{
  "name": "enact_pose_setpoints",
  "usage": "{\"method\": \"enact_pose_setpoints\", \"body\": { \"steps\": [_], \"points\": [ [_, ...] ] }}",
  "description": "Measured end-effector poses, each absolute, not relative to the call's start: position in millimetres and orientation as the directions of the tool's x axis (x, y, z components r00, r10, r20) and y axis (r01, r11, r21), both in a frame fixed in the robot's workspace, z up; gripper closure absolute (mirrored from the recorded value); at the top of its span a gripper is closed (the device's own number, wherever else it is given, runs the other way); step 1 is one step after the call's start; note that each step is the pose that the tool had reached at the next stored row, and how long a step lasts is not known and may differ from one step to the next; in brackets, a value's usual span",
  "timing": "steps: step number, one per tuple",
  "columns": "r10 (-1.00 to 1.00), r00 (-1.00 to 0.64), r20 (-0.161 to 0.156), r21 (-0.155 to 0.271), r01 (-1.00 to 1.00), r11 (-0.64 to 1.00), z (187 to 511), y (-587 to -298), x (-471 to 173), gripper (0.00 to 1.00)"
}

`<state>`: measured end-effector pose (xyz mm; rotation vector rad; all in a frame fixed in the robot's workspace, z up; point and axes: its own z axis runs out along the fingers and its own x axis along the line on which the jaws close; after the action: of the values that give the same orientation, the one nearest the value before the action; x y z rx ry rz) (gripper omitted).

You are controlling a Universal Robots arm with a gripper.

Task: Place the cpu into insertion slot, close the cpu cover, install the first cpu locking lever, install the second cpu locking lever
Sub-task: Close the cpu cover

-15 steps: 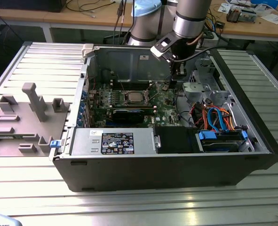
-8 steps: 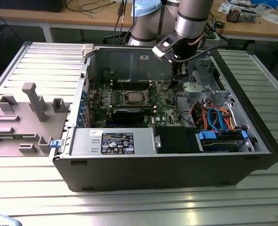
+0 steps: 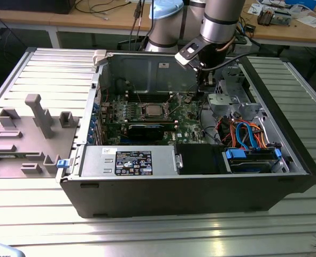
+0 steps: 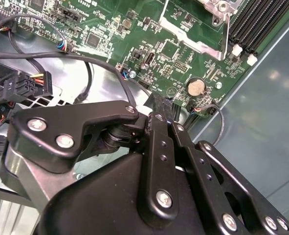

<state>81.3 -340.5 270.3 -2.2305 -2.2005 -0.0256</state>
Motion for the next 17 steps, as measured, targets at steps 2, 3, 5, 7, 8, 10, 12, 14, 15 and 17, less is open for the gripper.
{"method": "enact_pose_setpoints", "body": {
  "steps": [2, 3, 5, 7, 8, 10, 12, 14, 15, 17],
  "points": [
    [1.000, 0.013, 0.017, 0.006, 1.000, -0.014, 270.2, -340.5, 82.2, 0.89],
    [1.000, 0.013, 0.017, 0.006, 1.000, -0.014, 270.3, -340.5, 82.8, 0.89],
    [1.000, 0.013, 0.018, 0.006, 1.000, -0.014, 270.2, -340.5, 83.9, 0.89],
    [1.000, 0.013, 0.018, 0.006, 1.000, -0.014, 270.2, -340.5, 85.5, 0.89],
    [1.000, 0.013, 0.017, 0.006, 1.000, -0.014, 270.3, -340.5, 86.8, 0.89],
    [1.000, 0.013, 0.018, 0.006, 1.000, -0.014, 270.2, -340.5, 88.7, 0.89],
    [1.000, 0.013, 0.017, 0.006, 1.000, -0.014, 270.3, -340.5, 90.6, 0.89],
    [1.000, 0.013, 0.018, 0.006, 1.000, -0.014, 270.2, -340.5, 92.6, 0.89],
    [1.000, 0.013, 0.017, 0.006, 1.000, -0.014, 270.2, -340.5, 93.5, 0.89],
    [1.000, 0.014, 0.017, 0.006, 1.000, -0.014, 270.3, -340.5, 93.6, 0.89]
  ]
}}
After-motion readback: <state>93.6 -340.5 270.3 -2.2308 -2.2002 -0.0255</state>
